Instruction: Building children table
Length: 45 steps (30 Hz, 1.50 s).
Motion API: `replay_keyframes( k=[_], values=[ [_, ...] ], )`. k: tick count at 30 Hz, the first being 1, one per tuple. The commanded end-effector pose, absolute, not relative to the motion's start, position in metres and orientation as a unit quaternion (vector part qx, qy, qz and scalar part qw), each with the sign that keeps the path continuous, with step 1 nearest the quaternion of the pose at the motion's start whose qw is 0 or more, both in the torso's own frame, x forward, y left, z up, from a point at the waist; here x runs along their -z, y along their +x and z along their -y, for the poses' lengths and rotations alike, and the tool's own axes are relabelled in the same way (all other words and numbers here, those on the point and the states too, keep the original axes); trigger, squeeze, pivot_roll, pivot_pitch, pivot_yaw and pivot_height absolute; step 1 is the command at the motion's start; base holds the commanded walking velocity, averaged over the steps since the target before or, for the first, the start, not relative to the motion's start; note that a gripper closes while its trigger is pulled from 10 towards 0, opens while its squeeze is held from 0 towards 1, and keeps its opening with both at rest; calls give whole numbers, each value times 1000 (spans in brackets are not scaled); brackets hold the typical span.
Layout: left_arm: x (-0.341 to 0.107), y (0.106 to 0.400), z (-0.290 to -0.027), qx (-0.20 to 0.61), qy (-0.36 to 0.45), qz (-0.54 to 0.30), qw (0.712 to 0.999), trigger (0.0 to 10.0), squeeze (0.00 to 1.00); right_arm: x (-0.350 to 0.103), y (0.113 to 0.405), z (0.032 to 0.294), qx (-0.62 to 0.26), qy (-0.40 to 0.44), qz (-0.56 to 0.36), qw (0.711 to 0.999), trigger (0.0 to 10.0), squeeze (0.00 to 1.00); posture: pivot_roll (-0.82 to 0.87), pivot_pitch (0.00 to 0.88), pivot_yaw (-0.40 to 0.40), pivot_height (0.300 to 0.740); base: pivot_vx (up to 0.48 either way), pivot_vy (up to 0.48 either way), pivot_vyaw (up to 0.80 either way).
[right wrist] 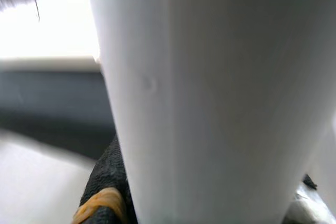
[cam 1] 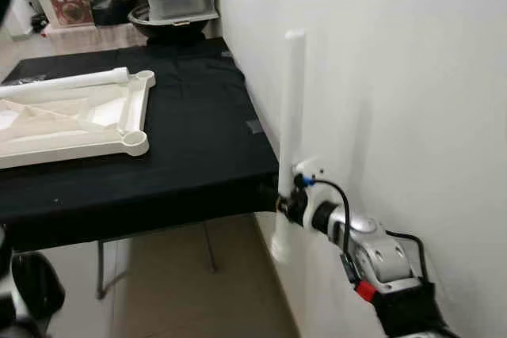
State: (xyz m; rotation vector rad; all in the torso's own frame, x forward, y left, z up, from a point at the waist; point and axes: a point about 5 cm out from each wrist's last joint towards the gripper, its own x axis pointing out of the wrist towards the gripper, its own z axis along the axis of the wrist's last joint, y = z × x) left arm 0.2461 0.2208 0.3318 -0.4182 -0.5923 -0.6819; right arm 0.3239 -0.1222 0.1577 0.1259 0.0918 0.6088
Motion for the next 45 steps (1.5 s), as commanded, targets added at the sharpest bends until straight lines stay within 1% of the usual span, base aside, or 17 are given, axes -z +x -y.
replay_keyframes(
  k=[1,2,3,5,7,10,13,17,22,23,26,32,37,40,45],
  values=[
    [-306,252,-211,301,-193,228,906,10000,0,-172,321,119,-317,83,-7,945,10000,0,2,35,8,740,0,0,0],
    [-282,255,-205,281,-193,182,922,10000,0,-175,318,116,-327,88,-1,941,10000,0,-2,38,5,740,0,0,0],
    [-282,255,-205,281,-193,182,922,10000,0,-175,318,116,-327,88,-1,941,10000,0,-2,38,5,740,0,0,0],
    [-237,253,-190,247,-200,99,943,10000,0,-176,311,112,-344,90,6,935,10000,0,-1,33,4,740,0,0,0],
    [-204,248,-180,222,-223,41,949,10000,0,-175,305,109,-356,90,8,930,10000,0,-2,26,6,740,0,0,0],
    [-195,246,-177,209,-226,26,951,10000,0,-175,303,107,-361,89,9,928,10000,0,0,16,8,740,0,0,0],
    [-187,247,-171,171,-226,8,959,10000,0,-175,301,101,-362,81,13,929,10000,0,1,22,12,740,0,0,0],
    [-188,252,-166,155,-184,15,971,10000,0,-176,302,98,-358,81,15,930,10000,0,6,24,13,740,0,456,0],
    [-188,254,-163,150,-170,25,974,10000,0,-177,302,97,-352,82,17,932,10000,0,9,25,16,740,0,461,0],
    [-188,256,-157,153,-152,31,976,10000,0,-178,303,97,-348,83,20,934,10000,0,5,27,21,740,0,461,0],
    [-187,259,-151,159,-134,34,978,10000,0,-180,303,96,-346,80,23,935,10000,0,2,27,28,740,0,461,0],
    [-186,261,-144,160,-128,33,978,10000,0,-182,304,96,-342,80,28,936,10000,0,-1,27,32,740,0,461,0],
    [-182,265,-135,173,-103,28,979,10000,0,-184,305,97,-331,75,34,940,10000,0,-5,26,43,740,0,461,0],
    [-182,268,-134,171,-86,32,981,10000,0,-184,306,97,-327,71,35,942,10000,0,-5,25,43,740,0,259,0],
    [-183,270,-132,176,-98,41,979,10000,0,-185,308,97,-315,64,36,946,10000,0,-7,23,42,740,0,0,0]
  ],
)
